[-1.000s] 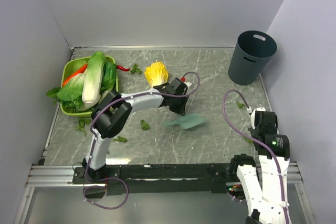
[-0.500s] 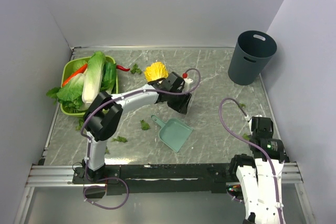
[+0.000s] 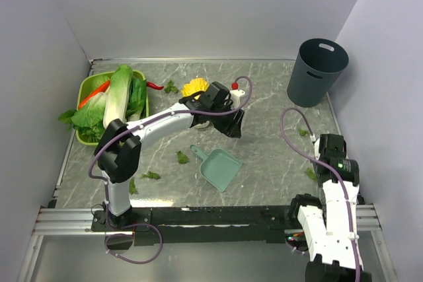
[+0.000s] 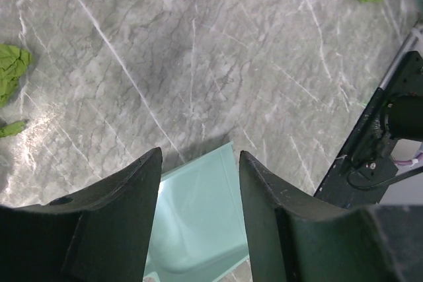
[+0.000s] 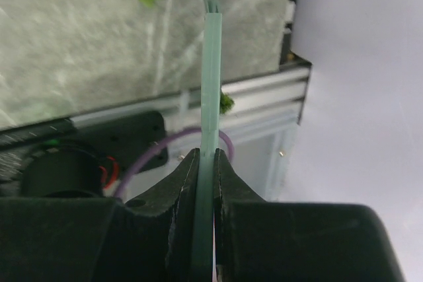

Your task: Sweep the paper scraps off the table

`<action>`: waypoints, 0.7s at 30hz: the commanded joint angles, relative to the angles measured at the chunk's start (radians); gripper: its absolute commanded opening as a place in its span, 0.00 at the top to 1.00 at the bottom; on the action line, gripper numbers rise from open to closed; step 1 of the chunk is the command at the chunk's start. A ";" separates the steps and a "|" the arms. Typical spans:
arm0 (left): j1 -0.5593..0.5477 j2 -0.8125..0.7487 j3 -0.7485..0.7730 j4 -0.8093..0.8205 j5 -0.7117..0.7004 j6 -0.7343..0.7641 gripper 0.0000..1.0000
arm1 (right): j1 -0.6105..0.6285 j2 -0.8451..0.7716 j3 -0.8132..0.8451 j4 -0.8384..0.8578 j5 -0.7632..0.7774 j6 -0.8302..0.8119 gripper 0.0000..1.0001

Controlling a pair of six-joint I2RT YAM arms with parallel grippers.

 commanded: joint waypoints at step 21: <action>0.011 -0.187 -0.008 -0.197 0.110 0.432 0.28 | -0.011 -0.044 0.244 0.058 -0.222 0.037 1.00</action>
